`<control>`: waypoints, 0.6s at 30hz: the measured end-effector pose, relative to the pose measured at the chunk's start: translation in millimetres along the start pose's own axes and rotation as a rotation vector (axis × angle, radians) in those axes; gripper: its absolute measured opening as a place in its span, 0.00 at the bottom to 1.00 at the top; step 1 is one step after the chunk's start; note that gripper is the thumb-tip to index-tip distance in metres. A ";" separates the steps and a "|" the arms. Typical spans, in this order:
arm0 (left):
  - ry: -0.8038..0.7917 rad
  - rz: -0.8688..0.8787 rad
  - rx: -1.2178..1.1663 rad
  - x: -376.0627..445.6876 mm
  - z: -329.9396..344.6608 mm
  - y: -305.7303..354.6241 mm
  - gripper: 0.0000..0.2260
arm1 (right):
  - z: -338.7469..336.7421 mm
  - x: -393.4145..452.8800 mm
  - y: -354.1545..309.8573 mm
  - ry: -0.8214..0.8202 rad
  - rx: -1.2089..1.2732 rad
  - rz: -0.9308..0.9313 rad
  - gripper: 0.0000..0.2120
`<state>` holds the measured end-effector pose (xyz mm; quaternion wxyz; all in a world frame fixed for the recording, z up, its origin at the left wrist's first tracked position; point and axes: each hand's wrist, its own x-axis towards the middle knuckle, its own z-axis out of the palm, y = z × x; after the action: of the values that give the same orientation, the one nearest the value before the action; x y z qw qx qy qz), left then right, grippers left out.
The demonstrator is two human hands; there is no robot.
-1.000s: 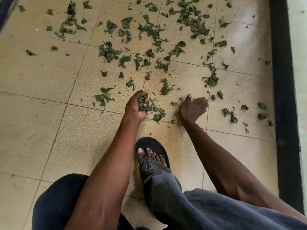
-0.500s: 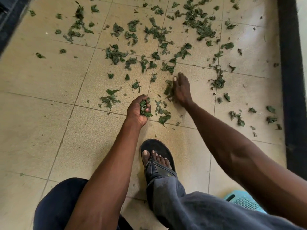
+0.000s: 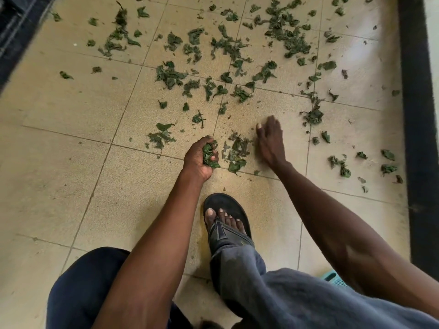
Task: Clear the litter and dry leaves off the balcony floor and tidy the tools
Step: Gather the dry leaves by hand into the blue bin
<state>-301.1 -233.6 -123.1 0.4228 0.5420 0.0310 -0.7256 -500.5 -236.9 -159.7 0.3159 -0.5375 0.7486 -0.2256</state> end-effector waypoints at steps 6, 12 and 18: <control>-0.018 -0.001 0.004 -3.7 1.3 -9.4 0.06 | 20.3 8.1 -2.3 -0.334 -0.325 -0.241 0.36; -0.025 0.016 -0.038 -6.7 -4.4 -5.9 0.07 | 38.6 -59.3 0.4 0.029 -0.067 -0.104 0.29; -0.008 0.029 -0.085 -4.6 -13.0 5.6 0.08 | 71.3 -107.7 2.2 0.162 -0.053 0.401 0.36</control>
<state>-287.3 -228.0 -122.4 0.4560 0.5211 0.0526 -0.7196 -427.0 -134.0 -186.2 0.2788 -0.3659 0.8693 -0.1808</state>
